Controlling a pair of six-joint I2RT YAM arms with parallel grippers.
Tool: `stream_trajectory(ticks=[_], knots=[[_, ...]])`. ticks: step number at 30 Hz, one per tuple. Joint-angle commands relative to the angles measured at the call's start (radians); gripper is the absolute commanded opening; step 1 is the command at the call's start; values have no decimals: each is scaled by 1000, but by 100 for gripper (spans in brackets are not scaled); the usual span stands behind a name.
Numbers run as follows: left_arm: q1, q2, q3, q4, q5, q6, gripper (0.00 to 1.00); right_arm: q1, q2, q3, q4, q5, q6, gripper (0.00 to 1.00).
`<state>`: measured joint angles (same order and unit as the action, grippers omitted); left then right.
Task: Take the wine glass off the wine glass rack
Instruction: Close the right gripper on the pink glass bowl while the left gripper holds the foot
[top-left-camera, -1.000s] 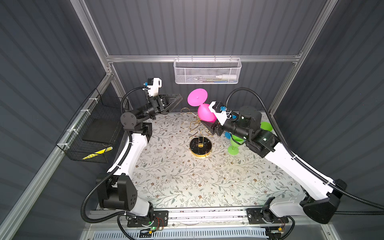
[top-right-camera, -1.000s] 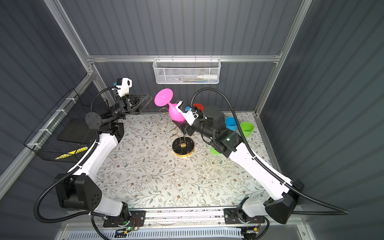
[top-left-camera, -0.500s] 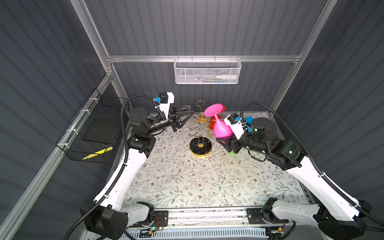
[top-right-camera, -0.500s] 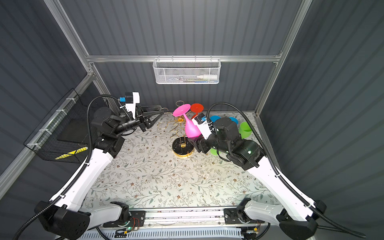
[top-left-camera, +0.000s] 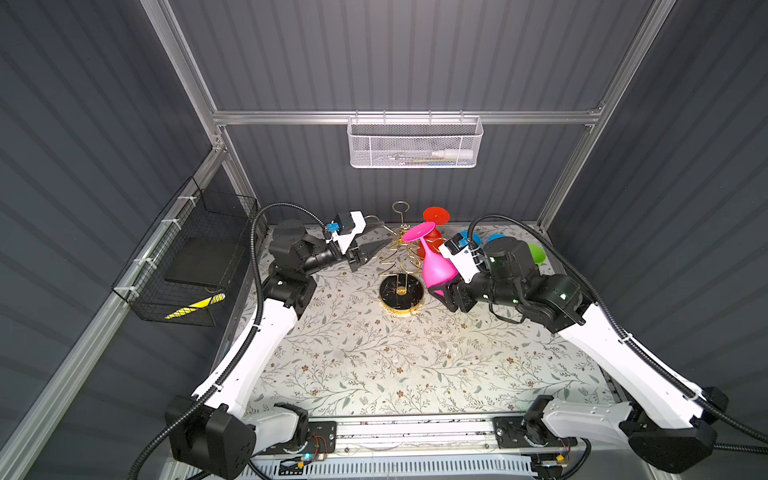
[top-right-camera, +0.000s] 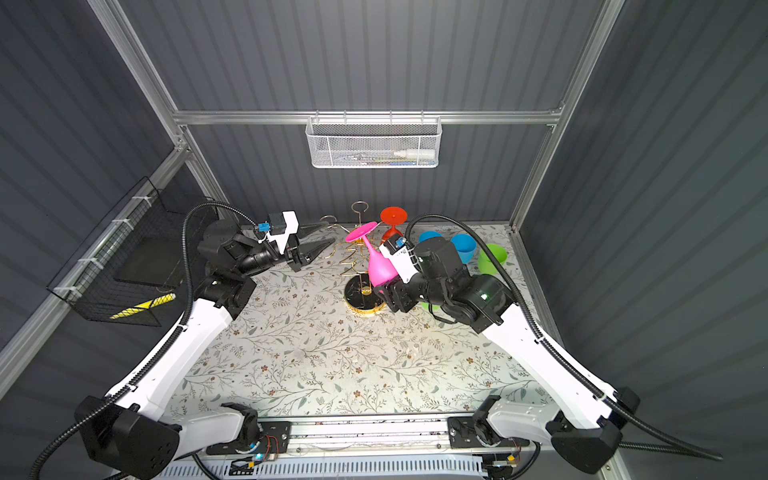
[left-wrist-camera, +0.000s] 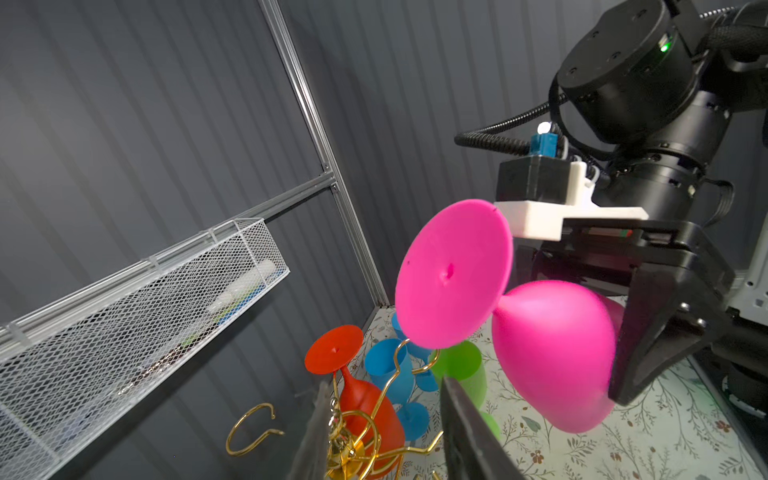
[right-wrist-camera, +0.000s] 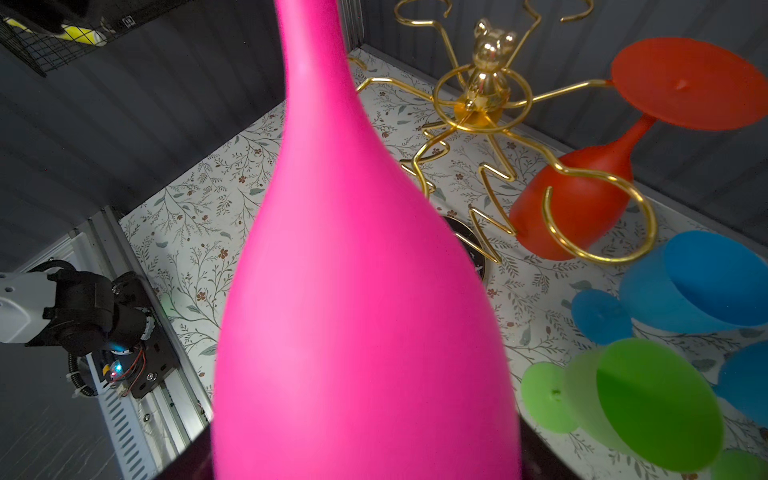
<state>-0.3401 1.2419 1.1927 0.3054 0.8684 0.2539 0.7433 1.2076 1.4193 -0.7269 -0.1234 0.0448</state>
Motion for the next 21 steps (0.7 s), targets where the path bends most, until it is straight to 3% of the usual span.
stream_trajectory(ticks=[1, 21], knots=[[-10, -2, 1, -3, 37, 80, 45, 4, 9, 31, 5, -25, 10, 62], [-38, 21, 34, -53, 48, 141, 47, 32, 52, 47, 30, -38, 41, 61]])
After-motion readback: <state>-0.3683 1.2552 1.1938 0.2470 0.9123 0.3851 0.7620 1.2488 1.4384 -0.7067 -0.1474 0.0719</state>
